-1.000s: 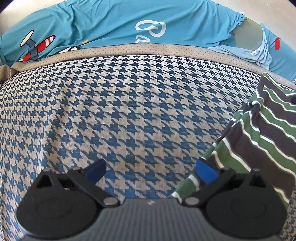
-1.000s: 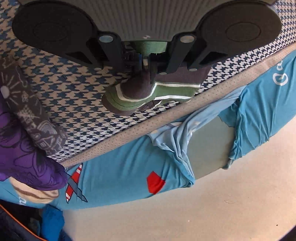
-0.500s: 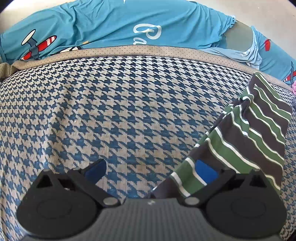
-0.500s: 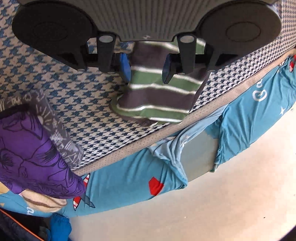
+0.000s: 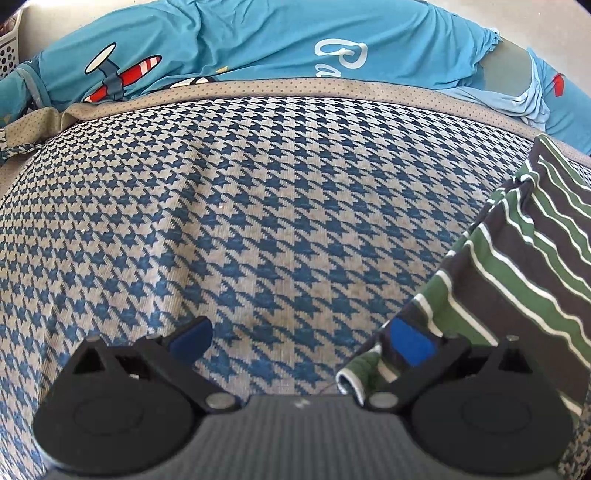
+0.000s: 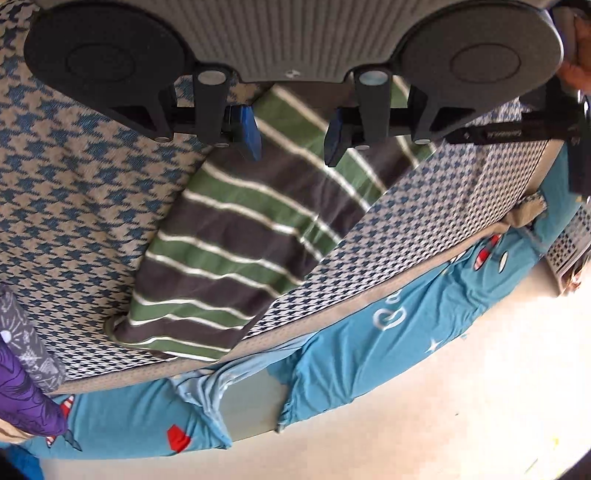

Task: Fold clothes

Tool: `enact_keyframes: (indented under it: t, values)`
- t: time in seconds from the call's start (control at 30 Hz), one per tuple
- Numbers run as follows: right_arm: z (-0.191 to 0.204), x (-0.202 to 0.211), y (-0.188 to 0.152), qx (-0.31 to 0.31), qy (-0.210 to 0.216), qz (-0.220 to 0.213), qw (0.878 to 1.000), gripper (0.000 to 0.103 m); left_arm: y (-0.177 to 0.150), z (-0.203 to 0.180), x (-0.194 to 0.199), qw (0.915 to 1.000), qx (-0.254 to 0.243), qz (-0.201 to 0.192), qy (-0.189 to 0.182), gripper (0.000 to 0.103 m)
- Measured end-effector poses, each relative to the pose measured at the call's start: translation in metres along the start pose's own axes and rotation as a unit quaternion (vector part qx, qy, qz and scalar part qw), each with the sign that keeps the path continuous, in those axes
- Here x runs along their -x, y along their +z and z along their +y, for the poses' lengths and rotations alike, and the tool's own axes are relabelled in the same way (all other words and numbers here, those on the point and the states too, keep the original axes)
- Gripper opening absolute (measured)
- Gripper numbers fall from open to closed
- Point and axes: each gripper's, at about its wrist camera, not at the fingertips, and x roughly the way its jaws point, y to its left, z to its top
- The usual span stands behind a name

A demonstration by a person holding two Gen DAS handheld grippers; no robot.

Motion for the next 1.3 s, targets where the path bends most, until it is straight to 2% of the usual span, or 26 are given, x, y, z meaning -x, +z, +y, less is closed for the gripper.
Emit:
enact_keyframes:
  t: [0.3,0.37,0.43,0.53,0.8,1.0,1.17,1.3]
  values:
    - [0.042,0.010,-0.043,0.071,0.048,0.031,0.996,0.037,-0.008,0.016,0.002,0.9997,0.004,0.001,0.024,0.103]
    - [0.048,0.010,-0.048,0.084,0.052,0.035,0.994,0.038,-0.008,0.021,0.001,0.9991,0.009,0.001,0.041,0.103]
    - [0.052,0.010,-0.052,0.087,0.059,0.042,0.994,0.038,-0.009,0.028,0.000,0.9970,0.012,0.007,0.076,0.103]
    - [0.059,0.014,-0.056,0.102,0.067,0.040,0.992,0.038,-0.009,0.044,0.002,0.9965,0.042,0.010,0.071,0.103]
    - [0.086,0.025,-0.075,0.173,0.091,0.047,0.980,0.038,-0.014,0.053,0.011,0.9945,0.061,0.005,0.085,0.103]
    - [0.106,0.025,-0.097,0.258,0.066,0.051,0.962,0.044,-0.017,0.044,0.018,0.9954,0.064,0.004,0.071,0.103]
    - [0.119,0.018,-0.116,0.336,0.022,0.050,0.940,0.044,-0.018,0.041,0.025,0.9970,0.073,0.007,0.025,0.103]
    - [0.126,0.015,-0.128,0.386,0.014,0.049,0.921,0.044,-0.021,0.037,0.030,0.9965,0.081,0.011,-0.013,0.103]
